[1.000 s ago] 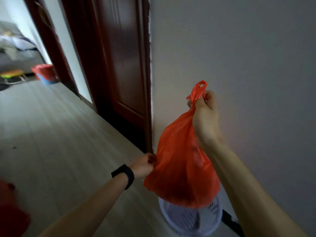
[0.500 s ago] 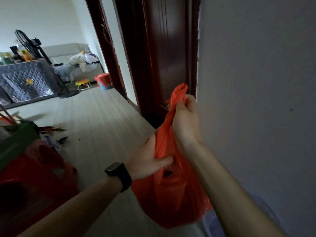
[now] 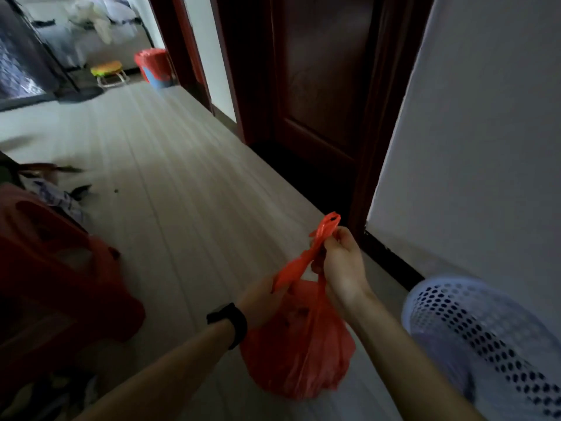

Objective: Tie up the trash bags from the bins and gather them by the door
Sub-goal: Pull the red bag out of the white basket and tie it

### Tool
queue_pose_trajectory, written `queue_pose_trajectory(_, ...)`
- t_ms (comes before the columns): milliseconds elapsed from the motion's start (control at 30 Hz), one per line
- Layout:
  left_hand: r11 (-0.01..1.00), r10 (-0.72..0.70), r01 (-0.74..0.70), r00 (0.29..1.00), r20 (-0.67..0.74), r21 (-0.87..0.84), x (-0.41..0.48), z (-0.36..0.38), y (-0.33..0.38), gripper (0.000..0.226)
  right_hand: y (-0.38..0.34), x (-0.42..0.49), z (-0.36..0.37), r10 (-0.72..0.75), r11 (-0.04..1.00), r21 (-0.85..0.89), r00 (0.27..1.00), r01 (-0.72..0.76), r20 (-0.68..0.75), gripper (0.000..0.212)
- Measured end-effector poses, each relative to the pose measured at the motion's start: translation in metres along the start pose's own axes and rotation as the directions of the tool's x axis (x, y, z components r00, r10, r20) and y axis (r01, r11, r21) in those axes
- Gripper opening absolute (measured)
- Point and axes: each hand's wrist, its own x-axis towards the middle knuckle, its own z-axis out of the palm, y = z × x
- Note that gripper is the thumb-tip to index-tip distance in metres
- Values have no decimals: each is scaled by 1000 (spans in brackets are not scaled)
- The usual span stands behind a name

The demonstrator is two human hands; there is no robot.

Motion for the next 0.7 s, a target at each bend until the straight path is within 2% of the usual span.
queue_pose_trajectory(167, 994, 34, -39, 998, 49, 103, 20, 10, -47, 12, 46, 18, -1, 74, 995, -71, 997, -74, 1, 22)
queue_pose_trajectory(233, 990, 92, -95, 995, 28, 108, 24, 14, -50, 11, 51, 26, -5, 44, 991, -131, 999, -43, 3, 21)
queue_pose_trajectory(400, 953, 250, -255, 967, -51, -163, 18, 27, -40, 34, 43, 32, -31, -147, 897, -408, 986, 169, 84, 25)
queue_pose_trajectory(467, 917, 271, -272, 962, -44, -291, 13, 31, -28, 34, 37, 32, -41, -146, 848, -496, 982, 187, 119, 22)
queue_pose_trajectory(533, 893, 312, -300, 950, -19, -334, 12, 34, -15, 38, 32, 34, -50, -116, 824, -542, 986, 165, 124, 12)
queue_pose_trajectory(600, 901, 344, -322, 939, 26, -289, 14, 35, -9, 53, 26, 38, -54, -126, 812, -562, 987, 158, 96, 4)
queue_pose_trajectory(633, 919, 339, -312, 938, 77, -243, 17, 35, -7, 58, 23, 40, -54, -146, 812, -558, 986, 169, 86, 6)
queue_pose_trajectory(700, 946, 318, -304, 937, 144, -110, 24, 35, -4, 56, 19, 41, -54, -179, 832, -518, 980, 199, 89, 12)
